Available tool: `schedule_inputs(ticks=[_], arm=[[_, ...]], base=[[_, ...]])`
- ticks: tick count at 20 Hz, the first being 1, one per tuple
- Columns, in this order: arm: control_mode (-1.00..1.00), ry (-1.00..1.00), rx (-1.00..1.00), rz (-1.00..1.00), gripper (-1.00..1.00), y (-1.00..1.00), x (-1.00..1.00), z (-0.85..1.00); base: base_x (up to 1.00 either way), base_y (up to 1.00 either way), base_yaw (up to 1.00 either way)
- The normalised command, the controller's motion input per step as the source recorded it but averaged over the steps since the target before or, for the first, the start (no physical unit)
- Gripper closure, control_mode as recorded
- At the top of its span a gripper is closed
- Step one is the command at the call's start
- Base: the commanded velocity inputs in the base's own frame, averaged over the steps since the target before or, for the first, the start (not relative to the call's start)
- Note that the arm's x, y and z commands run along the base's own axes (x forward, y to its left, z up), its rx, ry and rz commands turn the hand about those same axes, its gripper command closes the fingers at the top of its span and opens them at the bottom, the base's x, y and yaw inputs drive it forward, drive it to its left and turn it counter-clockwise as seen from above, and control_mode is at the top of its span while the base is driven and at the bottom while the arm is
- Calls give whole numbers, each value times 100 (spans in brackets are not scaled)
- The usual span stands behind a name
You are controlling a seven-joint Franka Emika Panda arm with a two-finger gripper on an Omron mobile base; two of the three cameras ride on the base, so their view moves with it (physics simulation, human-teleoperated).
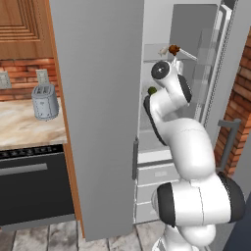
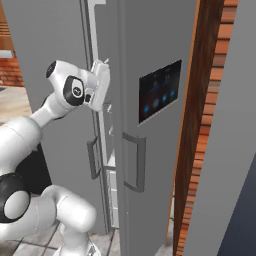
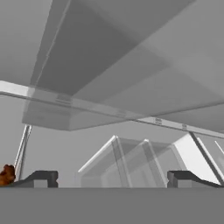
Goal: Gather the mushroom and lime from the fridge and place them on a tray on the dining counter. Then gather the chicken drumstick and fish from the fridge and place them on the other tray.
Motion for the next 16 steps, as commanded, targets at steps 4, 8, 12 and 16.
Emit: schedule_inputs(ticks=[4,8,12,16], arm=[[-100,-5,4,-12,-100,1,21,-10],[-100,-2,3,-13,-100,0,3,-26],[-100,0,4,-13,-100,0,0,-42],[-100,-3,5,-11,-100,0,0,-39]], base=[[0,0,0],[0,0,0],[0,0,0],[0,0,0]])
